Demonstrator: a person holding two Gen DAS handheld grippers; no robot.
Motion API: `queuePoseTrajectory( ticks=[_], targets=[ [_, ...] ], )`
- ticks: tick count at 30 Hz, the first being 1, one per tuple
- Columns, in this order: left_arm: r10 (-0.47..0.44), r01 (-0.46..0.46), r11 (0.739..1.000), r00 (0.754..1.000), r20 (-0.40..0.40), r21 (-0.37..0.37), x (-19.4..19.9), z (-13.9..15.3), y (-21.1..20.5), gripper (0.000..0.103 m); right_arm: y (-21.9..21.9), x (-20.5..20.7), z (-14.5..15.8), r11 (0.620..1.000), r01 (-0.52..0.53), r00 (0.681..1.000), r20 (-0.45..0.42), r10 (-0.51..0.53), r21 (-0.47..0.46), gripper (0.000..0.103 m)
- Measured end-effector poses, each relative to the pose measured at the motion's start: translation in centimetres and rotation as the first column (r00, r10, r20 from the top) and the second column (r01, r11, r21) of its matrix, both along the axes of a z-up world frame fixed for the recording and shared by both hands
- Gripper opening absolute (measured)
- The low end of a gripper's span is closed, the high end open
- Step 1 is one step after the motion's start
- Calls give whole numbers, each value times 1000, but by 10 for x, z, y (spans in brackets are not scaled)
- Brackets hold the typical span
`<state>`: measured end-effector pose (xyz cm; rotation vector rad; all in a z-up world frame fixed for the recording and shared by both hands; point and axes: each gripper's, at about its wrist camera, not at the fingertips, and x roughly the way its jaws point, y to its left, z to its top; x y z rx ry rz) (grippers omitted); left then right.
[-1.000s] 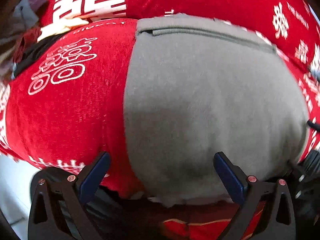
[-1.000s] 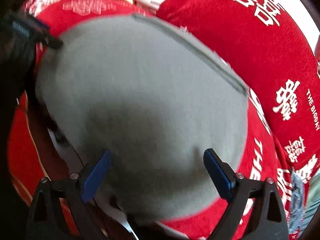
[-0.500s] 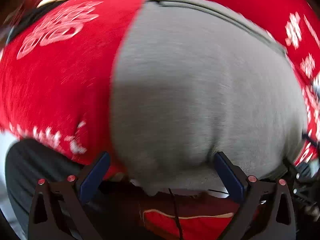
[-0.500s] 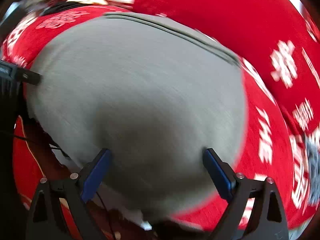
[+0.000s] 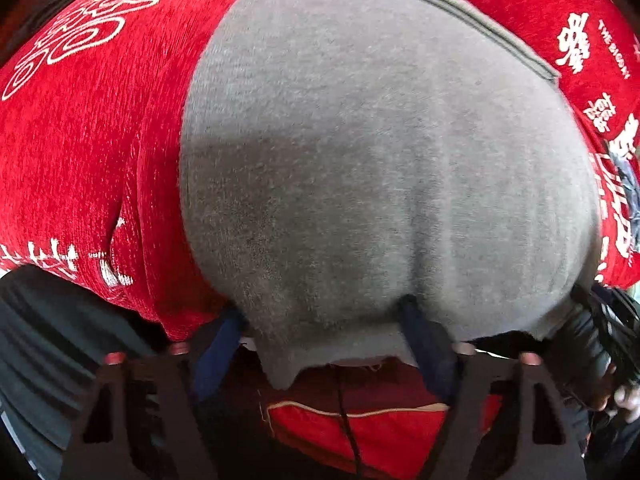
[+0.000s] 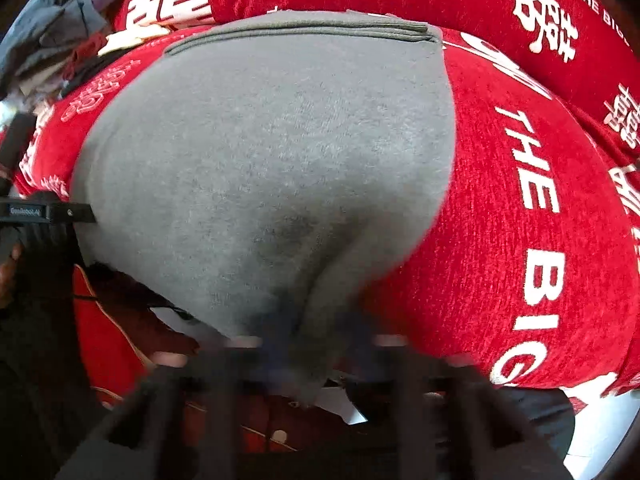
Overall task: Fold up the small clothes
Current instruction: 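Grasp the sweater hem with both grippers and fold it toward the collar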
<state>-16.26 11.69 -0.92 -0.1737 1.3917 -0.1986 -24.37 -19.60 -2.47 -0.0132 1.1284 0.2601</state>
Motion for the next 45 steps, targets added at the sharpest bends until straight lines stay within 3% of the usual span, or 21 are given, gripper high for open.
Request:
queuePoseTrajectory(
  ticks=[1,2,3,9,12,15,17,20,21,22,23,24,26,30,35,36,39,40,41,43,45],
  targets=[
    [-14,14,1000,1000,16,-15,-5,9,10,32,-2,1,3,999,3,1000,0,-3,38,15],
    [-28,29,999,999,28,-31,-8,14,11,16,-3,0,5,999,-3,1000,10,2,47,15],
    [-39,40,998,999,39,-40,-9,20,14,13,-4,0,9,998,-11,1000,24,10,56,14],
    [-26,50,993,978,206,-109,9,72,28,13,-30,18,64,970,16,976,205,-68,242,14],
    [8,32,991,956,292,-133,36,88,34,13,-33,49,71,965,45,966,236,-108,258,14],
    [49,-12,990,963,264,-141,99,68,47,13,-37,87,58,961,91,967,207,-148,263,15],
    [84,-55,988,975,208,-145,118,45,28,13,-37,111,43,962,133,972,158,-174,240,20],
    [129,-87,972,974,187,-220,116,43,35,21,-45,120,29,942,179,972,94,-213,285,23],
    [133,-89,967,976,172,-240,113,43,40,35,-48,116,29,935,180,971,99,-219,306,27],
    [138,-92,960,977,163,-265,107,43,47,61,-53,109,31,927,179,969,101,-224,330,43],
    [147,-99,959,975,167,-267,101,45,52,74,-57,104,32,923,180,968,104,-227,341,59],
    [171,-122,961,967,187,-246,91,49,57,91,-61,94,35,919,179,965,118,-233,350,62],
    [188,-135,963,956,226,-232,72,54,58,93,-65,78,38,919,177,961,141,-239,353,62],
    [157,-109,962,971,181,-251,53,47,58,93,-63,62,32,922,171,968,115,-223,346,63],
    [79,-42,980,980,182,-197,60,36,24,92,-46,72,22,920,136,980,86,-179,367,57],
    [72,-36,980,981,181,-195,62,35,21,87,-43,74,22,917,123,983,82,-166,380,52],
    [35,-5,987,983,183,-159,66,35,10,55,-26,78,26,935,68,988,103,-111,348,23],
    [22,8,989,979,202,-145,66,37,8,24,-23,80,27,943,61,988,111,-103,327,11],
    [1,30,986,983,186,-162,68,36,8,11,-23,80,27,942,56,989,114,-99,330,10],
    [19,11,983,987,157,-186,68,36,14,12,-27,78,32,926,50,986,127,-105,375,9],
    [25,9,985,981,194,-174,62,45,17,12,-34,73,43,904,38,981,155,-114,426,8]
  ],
)
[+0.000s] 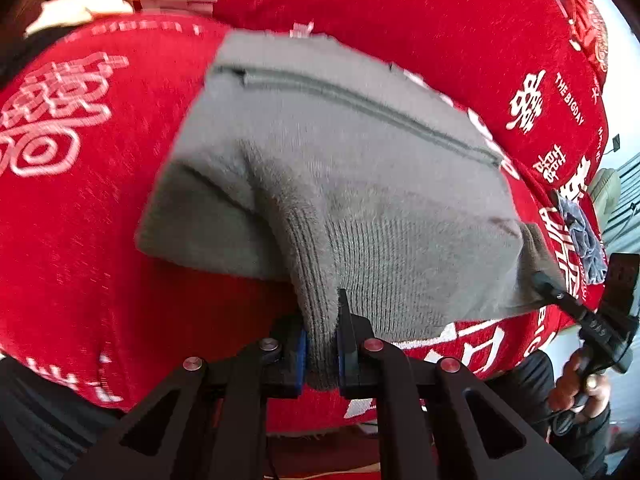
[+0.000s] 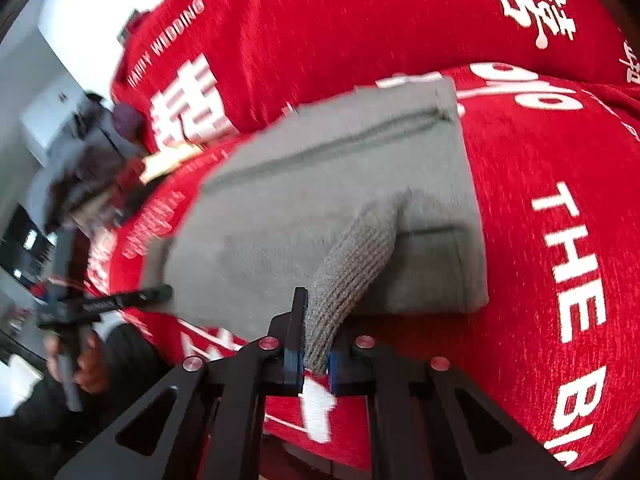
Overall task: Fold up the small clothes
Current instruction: 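Grasp the sweater hem with both grippers and fold it toward the collar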
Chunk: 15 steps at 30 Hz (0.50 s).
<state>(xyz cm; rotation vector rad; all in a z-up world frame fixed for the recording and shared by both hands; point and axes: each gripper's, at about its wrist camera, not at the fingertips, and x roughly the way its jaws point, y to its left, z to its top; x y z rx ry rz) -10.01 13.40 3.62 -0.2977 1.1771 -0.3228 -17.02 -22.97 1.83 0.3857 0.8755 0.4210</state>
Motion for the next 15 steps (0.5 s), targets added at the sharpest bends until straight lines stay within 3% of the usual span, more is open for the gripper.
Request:
queuePoseTrajectory(
  ticks=[6,15],
  targets=[
    [17,-13,999,994,110,-36,-7,39,9,12,-11,-1,34,995,5,995,101,-15,95,8],
    [66,-57,997,980,189,-54,51,75,9,12,-13,46,71,991,82,981,168,-99,106,8]
  ],
)
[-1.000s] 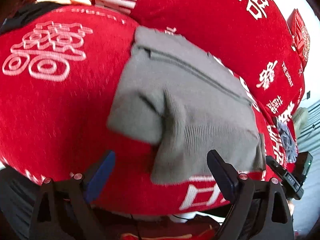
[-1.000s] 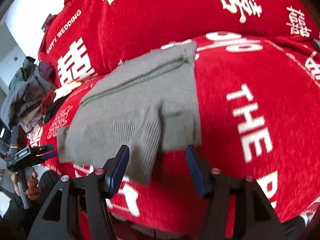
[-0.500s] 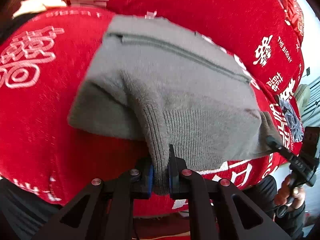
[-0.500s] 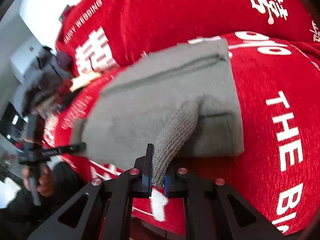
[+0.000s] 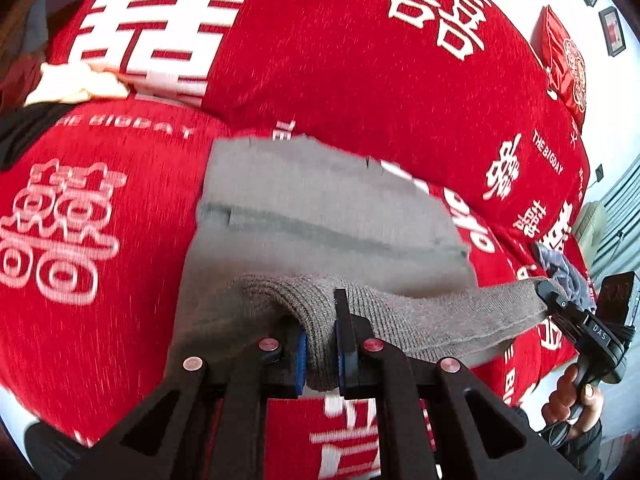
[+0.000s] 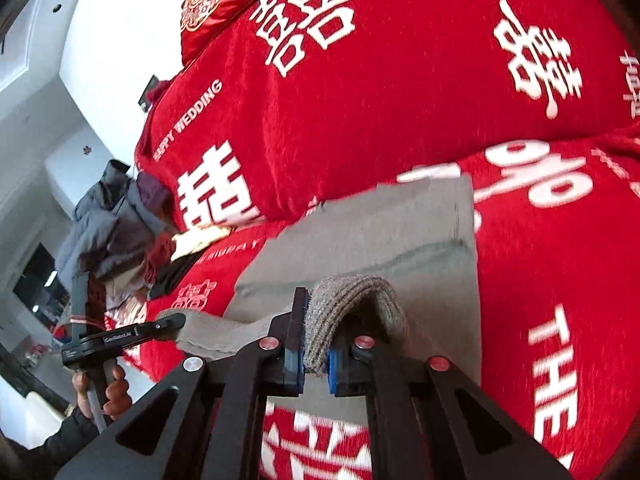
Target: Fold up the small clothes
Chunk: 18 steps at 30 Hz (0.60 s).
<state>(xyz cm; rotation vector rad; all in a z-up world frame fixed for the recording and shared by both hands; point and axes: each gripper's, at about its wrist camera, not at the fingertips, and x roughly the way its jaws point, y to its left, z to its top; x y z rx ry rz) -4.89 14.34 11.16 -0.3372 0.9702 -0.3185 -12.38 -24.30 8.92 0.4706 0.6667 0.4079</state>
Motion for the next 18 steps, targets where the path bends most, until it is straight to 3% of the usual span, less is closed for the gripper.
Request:
queuePoseTrajectory(
  ticks=[11,15,18],
  targets=[
    [52,-52,999,997,49,0,103,24,-9,12,3,105,39,995,76,997,39,-73,-65,8],
    [86,-86,996,996,25,2,155,14,-14,12,1,163,26,991,105,994,-9,-106,-87,8],
    [103,-103,995,994,-29,4,202,-12,-19,12,2,206,2,985,118,989,-70,-127,-122,8]
  ],
)
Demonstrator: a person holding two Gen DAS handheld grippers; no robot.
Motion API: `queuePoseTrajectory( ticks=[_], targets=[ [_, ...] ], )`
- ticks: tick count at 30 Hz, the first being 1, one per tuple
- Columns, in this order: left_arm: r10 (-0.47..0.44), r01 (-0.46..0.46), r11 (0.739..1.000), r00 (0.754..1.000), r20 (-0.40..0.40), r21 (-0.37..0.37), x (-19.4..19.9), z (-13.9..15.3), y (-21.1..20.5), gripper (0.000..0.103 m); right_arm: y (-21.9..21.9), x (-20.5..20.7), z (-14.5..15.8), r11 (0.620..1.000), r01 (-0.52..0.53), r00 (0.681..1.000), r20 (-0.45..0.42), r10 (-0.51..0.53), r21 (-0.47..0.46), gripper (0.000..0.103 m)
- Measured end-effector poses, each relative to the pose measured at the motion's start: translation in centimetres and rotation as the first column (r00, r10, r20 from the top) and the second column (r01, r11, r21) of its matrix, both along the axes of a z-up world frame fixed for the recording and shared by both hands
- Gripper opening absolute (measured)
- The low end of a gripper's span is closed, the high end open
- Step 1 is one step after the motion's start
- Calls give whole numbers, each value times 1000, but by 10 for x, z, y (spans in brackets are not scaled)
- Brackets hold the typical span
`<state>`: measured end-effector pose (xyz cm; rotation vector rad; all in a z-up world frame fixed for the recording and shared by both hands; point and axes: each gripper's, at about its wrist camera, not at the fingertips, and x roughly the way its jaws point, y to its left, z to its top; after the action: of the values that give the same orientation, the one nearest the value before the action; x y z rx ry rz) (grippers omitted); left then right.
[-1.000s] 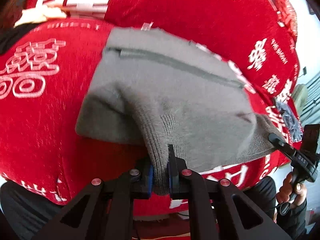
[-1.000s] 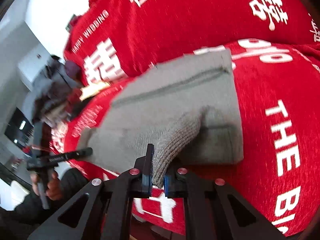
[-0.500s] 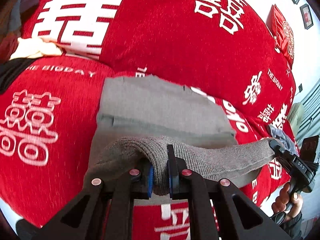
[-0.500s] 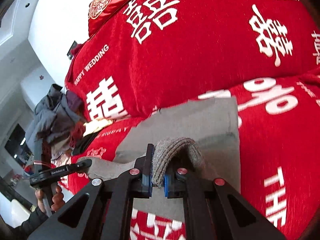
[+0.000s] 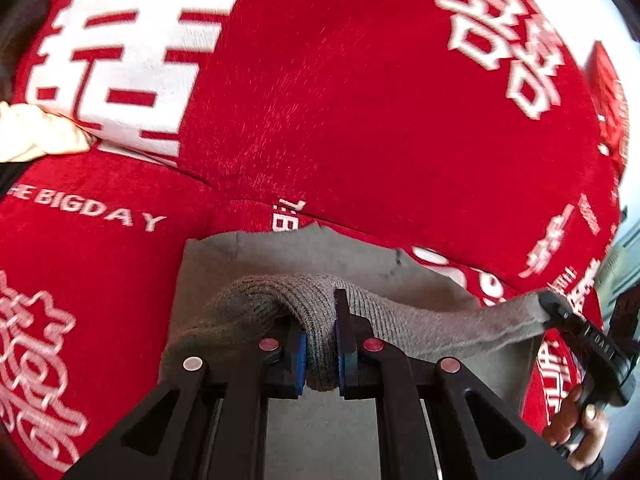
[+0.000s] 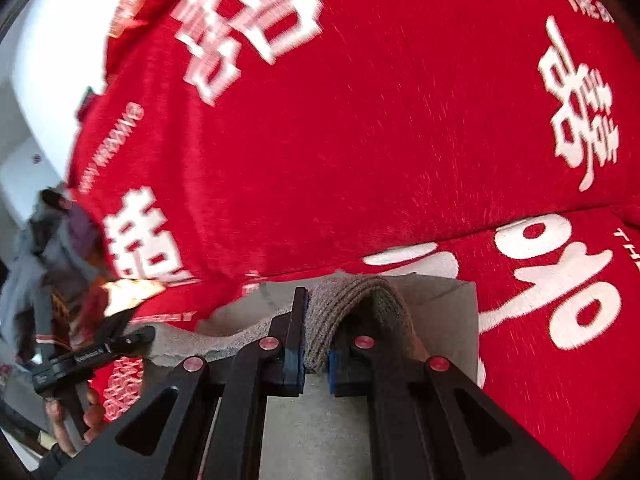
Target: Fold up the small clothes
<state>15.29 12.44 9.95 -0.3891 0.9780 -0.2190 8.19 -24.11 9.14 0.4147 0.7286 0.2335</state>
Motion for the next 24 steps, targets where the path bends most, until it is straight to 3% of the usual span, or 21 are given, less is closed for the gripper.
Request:
queuePoseTrajectory(
  ticks=[4,7,10,12,14,15,16,17,18,19,22,24],
  targets=[
    [27,-26,1000,997,-71,9,44,-39,-5,12,4,41,-38,999,18,996,-87,-22,-47,8],
    [42,-43,999,983,-177,-2,65,-72,-3,13,2,68,-71,998,39,981,-190,-47,-47,11],
    [41,-61,995,965,-258,-73,71,-91,7,32,-6,78,-85,997,73,961,-265,-79,-31,18],
    [38,-72,990,968,-249,-126,67,-88,16,32,-15,72,-79,994,104,963,-248,-105,-19,28],
    [39,-82,981,972,-232,-176,63,-78,30,32,-23,61,-66,988,147,966,-209,-152,-43,64],
    [43,-88,976,975,-218,-197,60,-72,37,47,-27,56,-59,983,178,966,-183,-185,-52,71],
    [59,-102,973,977,-203,-207,57,-65,45,88,-32,47,-51,978,201,967,-151,-207,-52,76],
    [116,-151,971,976,-185,-187,50,-55,54,103,-35,37,-43,975,213,968,-120,-219,-56,77],
    [192,-212,962,973,-127,-173,38,-43,65,102,-34,31,-36,977,204,972,-102,-210,-69,77],
    [209,-222,959,974,-90,-174,32,-36,69,102,-31,26,-32,980,180,978,-87,-187,-82,79],
    [183,-189,970,982,-54,-155,17,-26,62,102,-5,24,-32,982,63,992,-98,-81,-179,79],
    [113,-120,985,992,-60,-121,15,-29,40,102,21,36,-40,968,-8,990,-137,-27,-250,79]
  ],
)
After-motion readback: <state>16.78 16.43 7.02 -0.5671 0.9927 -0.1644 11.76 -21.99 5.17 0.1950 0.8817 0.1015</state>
